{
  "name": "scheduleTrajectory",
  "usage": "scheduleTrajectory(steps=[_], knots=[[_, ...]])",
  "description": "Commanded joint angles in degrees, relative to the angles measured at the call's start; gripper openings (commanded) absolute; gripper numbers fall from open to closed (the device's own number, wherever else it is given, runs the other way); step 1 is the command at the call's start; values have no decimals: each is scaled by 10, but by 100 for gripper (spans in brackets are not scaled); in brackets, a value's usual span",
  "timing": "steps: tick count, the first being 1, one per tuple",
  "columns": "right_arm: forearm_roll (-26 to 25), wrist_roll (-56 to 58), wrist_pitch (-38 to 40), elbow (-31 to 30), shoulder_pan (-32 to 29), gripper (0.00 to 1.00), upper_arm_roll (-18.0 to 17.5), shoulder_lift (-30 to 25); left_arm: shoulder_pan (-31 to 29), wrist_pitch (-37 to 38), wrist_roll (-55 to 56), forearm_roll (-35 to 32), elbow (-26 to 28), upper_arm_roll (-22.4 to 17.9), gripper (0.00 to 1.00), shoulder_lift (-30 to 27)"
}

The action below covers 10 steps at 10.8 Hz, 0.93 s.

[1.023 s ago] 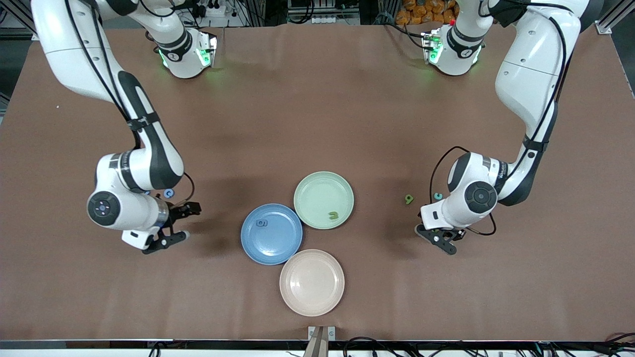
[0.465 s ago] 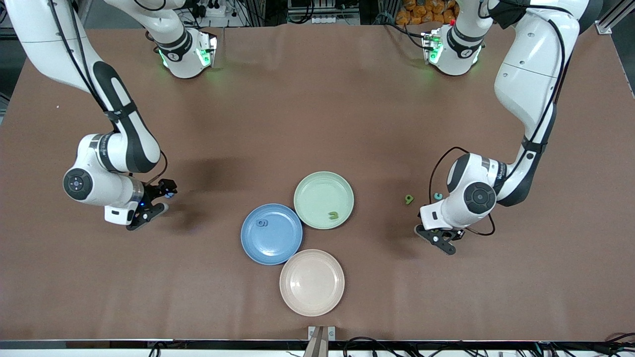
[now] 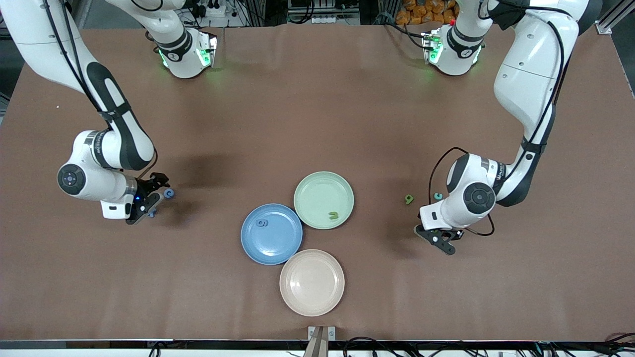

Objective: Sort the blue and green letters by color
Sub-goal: 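Grasp the green B with the left gripper while the right gripper returns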

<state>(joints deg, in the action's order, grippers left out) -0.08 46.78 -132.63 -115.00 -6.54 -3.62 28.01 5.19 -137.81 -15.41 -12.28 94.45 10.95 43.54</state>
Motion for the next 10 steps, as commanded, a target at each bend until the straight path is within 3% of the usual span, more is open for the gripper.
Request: scheduleTrajectory(steps=[1, 4, 8, 10], knots=[[-50, 19, -22, -67, -21, 100, -6, -65, -1, -6, 17, -14, -8, 1, 44, 5], [-54, 86, -79, -98, -61, 100, -7, -56, 3, -6, 16, -16, -9, 1, 0, 0], [-54, 87, -109, -97, -62, 100, -8, -35, 4, 28, 30, -9, -14, 9, 0, -44], [-54, 88, -126, -97, -62, 100, -8, -24, 2, 53, 41, -7, -14, 41, 0, -75]])
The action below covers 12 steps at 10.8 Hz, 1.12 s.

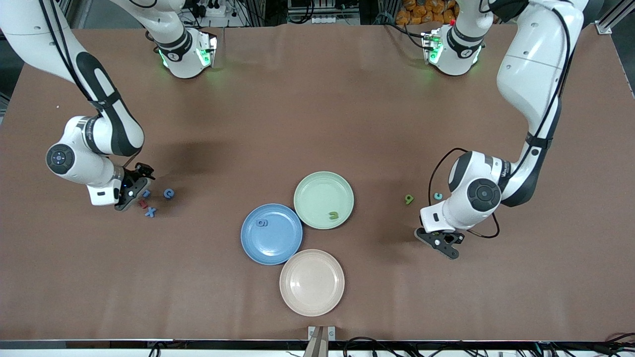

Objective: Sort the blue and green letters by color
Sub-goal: 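Carry the green B onto the green plate and open the left gripper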

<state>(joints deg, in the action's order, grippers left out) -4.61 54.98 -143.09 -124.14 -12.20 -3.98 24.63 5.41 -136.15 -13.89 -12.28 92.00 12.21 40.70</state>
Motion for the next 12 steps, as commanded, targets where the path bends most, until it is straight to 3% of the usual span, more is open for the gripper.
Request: scheduleTrajectory(steps=[1, 3, 5, 8, 10, 11, 12], knots=[[-8, 6, -22, -5, -6, 100, -4, 12, -2, 40, 41, 8, 11, 46, 0, -52], [-7, 5, -28, -4, -8, 100, -4, 20, 7, 44, 175, 57, 8, 83, 0, -53], [-7, 5, -33, -4, -12, 100, -4, 24, 59, 44, 289, 51, -5, 90, 0, -45], [-7, 5, -32, -4, -12, 100, -4, 24, 163, 41, 461, 44, -27, 71, 0, -14], [-7, 6, -32, -4, -12, 99, -4, 24, 227, 39, 533, 40, -47, 28, 0, 2], [-7, 13, -33, -4, -14, 71, -4, 24, 238, 38, 555, 40, -55, 26, 3, 17], [-7, 38, -33, -1, -19, 15, -4, 24, 240, 33, 566, 38, -59, 26, 41, 26]])
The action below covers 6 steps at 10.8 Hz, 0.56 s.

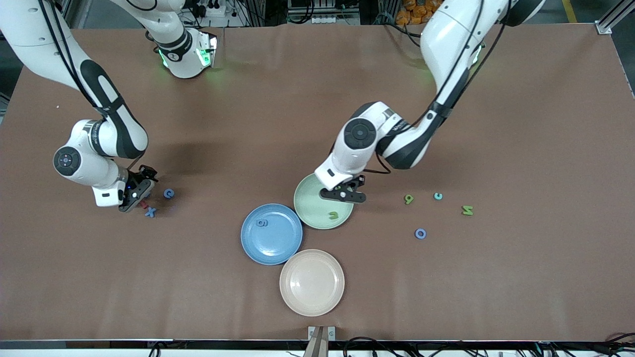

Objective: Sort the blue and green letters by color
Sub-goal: 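Carry the green B onto the green plate and open the left gripper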

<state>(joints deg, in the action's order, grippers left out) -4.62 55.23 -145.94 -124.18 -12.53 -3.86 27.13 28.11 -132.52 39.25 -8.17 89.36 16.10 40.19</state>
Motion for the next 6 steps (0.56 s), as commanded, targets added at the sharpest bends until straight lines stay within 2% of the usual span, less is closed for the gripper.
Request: scheduleTrajectory(steps=[1, 4, 6], knots=[[-5, 39, -5, -1, -17, 0, -5, -2, 14, -5, 36, -4, -31, -13, 99, 31], [-3, 38, -4, 1, -18, 0, -6, -2, -16, -3, 30, -7, -28, -16, 100, 8], [-3, 39, 7, 20, -16, 0, -7, -5, -60, 43, -59, -15, -11, -14, 100, -38]])
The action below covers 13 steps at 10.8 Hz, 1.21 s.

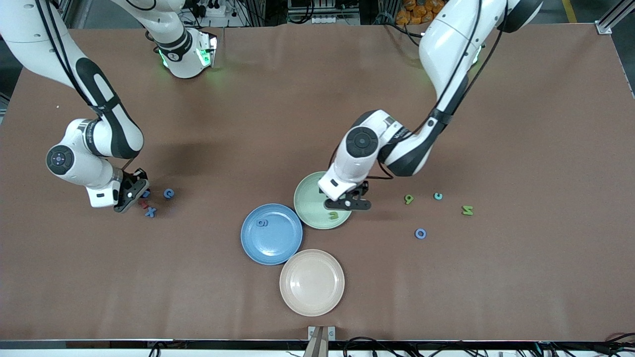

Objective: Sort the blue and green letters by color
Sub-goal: 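Carry the green B onto the green plate and open the left gripper, then grasp the blue E with the right gripper while the left gripper returns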

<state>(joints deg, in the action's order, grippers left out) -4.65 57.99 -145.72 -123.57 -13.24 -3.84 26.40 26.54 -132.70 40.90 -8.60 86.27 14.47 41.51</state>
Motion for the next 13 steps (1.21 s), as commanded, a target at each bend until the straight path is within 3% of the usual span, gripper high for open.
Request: scheduleTrajectory(steps=[1, 4, 6, 7, 8, 10, 12, 13], knots=[[-3, 11, 25, 29, -7, 0, -8, 1, -69, 62, -134, -11, 20, 2, 100, -62], [9, -38, 96, 91, 37, 0, -18, 3, -149, 114, -301, -12, 42, 3, 100, -80], [40, -112, 134, 132, 84, 0, -18, 7, -223, 106, -349, -12, 110, 6, 100, -114], [81, -141, 154, 154, 111, 0, -16, 15, -240, 84, -347, -13, 146, 6, 91, -135], [108, -176, 163, 174, 133, 0, -16, 29, -250, 52, -339, -14, 191, 2, 90, -156], [113, -286, 162, 211, 188, 0, -16, 58, -319, -25, -341, -17, 255, 5, 89, -172], [116, -397, 160, 249, 236, 0, -17, 90, -339, -96, -318, -17, 308, 1, 79, -171], [116, -447, 160, 270, 262, 0, -17, 103, -353, -138, -316, -29, 334, 0, 79, -168]])
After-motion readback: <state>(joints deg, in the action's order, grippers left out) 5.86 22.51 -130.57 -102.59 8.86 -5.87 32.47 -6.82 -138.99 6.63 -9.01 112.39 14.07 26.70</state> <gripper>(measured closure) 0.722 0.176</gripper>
